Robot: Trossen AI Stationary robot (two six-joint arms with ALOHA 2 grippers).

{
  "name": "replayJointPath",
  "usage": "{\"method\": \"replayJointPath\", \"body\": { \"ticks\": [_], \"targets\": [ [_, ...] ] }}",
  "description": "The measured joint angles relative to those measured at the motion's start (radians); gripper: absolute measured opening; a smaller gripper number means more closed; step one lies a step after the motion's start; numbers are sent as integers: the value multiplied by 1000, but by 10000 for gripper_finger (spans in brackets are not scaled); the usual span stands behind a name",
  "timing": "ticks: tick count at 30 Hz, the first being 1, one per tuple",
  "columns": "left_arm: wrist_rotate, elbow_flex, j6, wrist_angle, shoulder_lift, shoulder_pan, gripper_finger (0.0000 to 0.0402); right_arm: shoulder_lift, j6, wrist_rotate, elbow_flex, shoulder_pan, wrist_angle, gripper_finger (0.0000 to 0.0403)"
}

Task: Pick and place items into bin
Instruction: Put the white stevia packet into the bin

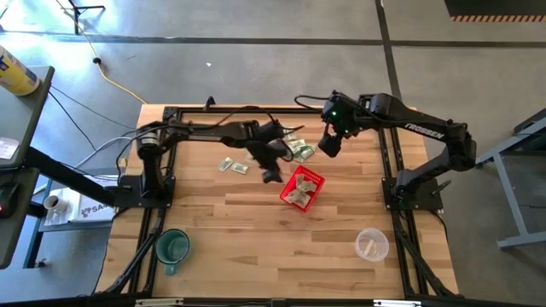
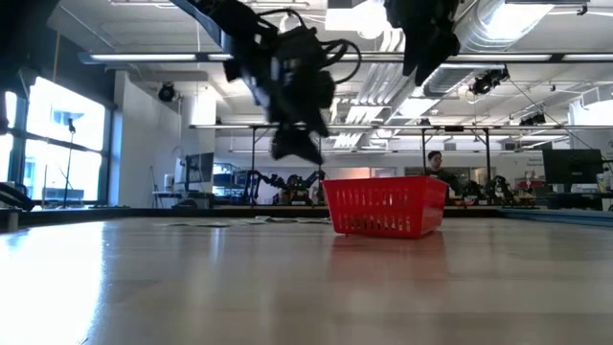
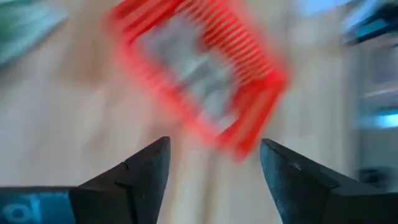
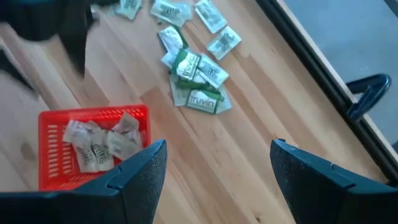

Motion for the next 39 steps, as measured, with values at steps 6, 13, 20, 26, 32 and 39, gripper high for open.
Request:
{"method": "replayJointPath", "body": {
  "ticks": [6, 13, 20, 26, 32, 39],
  "targets": [
    [-353, -68, 122, -336, -93, -3, 256, 22, -33, -50, 0, -41, 82, 276],
    [-468, -231, 34, -292, -109, 49, 237, 74, -74, -100, 1, -54, 154, 276],
    [-497, -290, 198, -187, -109, 49, 250, 148, -155, -159, 1, -64, 158, 276],
    [-524, -347, 277, -113, -109, 67, 234, 197, -182, -178, 1, -71, 160, 276],
    [-433, -395, 281, -36, -115, 130, 177, 205, -189, -177, 1, -71, 178, 276],
    [-361, -393, 271, -31, -113, 158, 36, 205, -179, -176, 1, -72, 172, 276]
  ]
}}
